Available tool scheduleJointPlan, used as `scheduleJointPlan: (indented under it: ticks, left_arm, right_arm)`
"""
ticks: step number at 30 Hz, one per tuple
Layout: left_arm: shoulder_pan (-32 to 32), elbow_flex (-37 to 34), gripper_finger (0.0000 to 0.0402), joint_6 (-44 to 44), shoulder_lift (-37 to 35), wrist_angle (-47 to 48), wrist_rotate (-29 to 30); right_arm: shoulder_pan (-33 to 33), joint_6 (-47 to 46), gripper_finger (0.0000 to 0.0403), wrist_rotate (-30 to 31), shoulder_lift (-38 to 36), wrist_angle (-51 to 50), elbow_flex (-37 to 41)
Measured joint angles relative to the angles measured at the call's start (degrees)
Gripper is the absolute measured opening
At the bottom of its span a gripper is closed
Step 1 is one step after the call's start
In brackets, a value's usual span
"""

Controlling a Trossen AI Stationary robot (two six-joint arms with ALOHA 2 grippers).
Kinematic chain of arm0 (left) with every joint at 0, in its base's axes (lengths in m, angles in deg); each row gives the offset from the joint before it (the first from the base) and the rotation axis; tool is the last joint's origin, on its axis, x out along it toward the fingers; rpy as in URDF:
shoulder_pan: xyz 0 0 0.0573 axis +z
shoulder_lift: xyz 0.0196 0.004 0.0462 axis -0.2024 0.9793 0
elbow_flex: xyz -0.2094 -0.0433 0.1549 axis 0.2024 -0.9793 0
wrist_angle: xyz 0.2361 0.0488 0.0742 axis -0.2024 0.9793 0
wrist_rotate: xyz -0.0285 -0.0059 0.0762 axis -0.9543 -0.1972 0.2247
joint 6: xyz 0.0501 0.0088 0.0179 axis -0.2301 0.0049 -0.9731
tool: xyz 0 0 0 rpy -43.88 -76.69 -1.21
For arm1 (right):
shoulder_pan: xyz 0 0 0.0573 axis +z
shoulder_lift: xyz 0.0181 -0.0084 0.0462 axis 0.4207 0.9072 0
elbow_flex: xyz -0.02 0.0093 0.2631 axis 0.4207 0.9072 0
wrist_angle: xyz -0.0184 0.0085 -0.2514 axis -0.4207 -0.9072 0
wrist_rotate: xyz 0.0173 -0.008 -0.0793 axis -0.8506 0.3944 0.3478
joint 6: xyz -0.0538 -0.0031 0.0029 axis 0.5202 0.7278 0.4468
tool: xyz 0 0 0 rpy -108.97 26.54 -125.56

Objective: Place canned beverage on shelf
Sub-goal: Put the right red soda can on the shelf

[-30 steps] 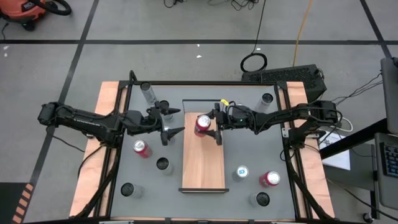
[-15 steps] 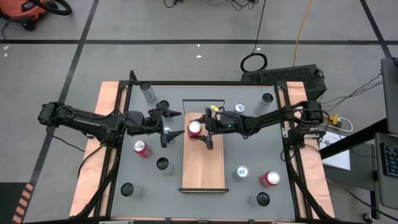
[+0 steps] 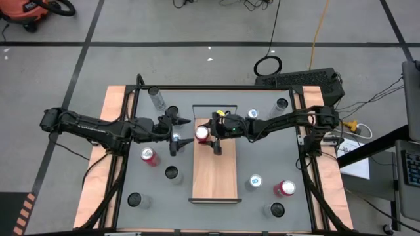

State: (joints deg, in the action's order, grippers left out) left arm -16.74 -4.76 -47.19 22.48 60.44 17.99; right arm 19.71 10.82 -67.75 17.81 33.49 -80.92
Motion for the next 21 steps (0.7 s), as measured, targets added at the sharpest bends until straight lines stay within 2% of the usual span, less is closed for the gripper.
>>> scheduleJointPlan:
  ticks: [10,21]
  left_arm:
    - [-2.2,0.0,0.0395,1.0,0.0,1.4,0.1]
    - [-2.6,0.0,0.0395,0.9,0.0,1.3,0.7]
  right_arm:
    - [-0.2,-1.0,0.0265,0.0,1.0,-0.2,0.1]
    - [-3.4,-0.2,0.0265,0.0,1.0,-0.7,0.1]
